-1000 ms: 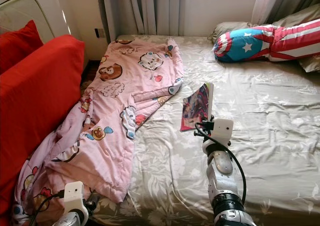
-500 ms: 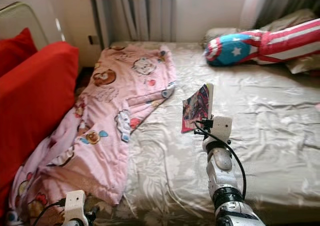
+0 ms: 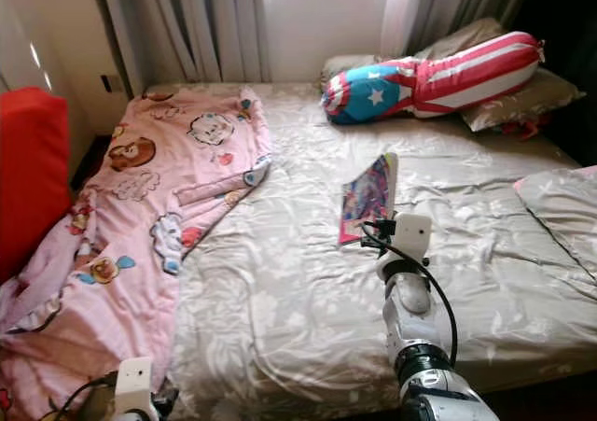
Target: Clean up the room
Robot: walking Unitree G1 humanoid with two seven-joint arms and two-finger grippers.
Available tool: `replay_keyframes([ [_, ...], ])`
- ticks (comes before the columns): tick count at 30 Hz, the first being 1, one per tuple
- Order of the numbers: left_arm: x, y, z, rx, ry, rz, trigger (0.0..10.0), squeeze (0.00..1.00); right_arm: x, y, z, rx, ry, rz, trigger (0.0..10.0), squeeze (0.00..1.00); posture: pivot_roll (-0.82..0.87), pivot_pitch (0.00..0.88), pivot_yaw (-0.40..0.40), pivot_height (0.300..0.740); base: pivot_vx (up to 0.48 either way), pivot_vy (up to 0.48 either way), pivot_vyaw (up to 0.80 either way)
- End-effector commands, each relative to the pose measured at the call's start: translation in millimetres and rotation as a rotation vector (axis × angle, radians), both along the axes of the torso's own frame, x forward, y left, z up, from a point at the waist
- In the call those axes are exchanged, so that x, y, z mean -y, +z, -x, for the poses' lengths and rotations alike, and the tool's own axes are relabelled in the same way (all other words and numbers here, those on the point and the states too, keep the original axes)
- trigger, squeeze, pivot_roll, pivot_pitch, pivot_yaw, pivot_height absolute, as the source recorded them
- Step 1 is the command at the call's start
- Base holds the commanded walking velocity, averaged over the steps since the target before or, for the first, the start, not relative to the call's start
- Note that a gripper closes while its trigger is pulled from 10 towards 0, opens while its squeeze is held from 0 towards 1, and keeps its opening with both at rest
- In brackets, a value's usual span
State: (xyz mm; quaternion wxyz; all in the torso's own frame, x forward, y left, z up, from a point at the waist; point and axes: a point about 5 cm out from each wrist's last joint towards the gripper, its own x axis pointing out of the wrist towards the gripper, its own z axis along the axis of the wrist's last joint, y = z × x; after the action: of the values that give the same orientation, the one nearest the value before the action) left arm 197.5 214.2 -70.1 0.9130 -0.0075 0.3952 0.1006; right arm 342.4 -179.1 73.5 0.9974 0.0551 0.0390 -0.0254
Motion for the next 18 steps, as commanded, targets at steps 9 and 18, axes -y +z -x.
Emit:
replay_keyframes([
  [9,7.0,-7.3,10.7,-0.040,-0.001,0.020,10.0,0.00,5.9,8.0,-2.3,0.048,0.000,0.034,10.0,0.00,-0.10,0.000,-0.035,0.740,0.000,-0.476,0.00],
  [18,4.8,-7.2,11.7,-0.037,0.007,0.020,10.0,0.00,2.1,8.3,-2.7,0.052,0.030,0.049,10.0,0.00,-0.10,0.000,-0.034,0.740,0.000,-0.472,0.00],
])
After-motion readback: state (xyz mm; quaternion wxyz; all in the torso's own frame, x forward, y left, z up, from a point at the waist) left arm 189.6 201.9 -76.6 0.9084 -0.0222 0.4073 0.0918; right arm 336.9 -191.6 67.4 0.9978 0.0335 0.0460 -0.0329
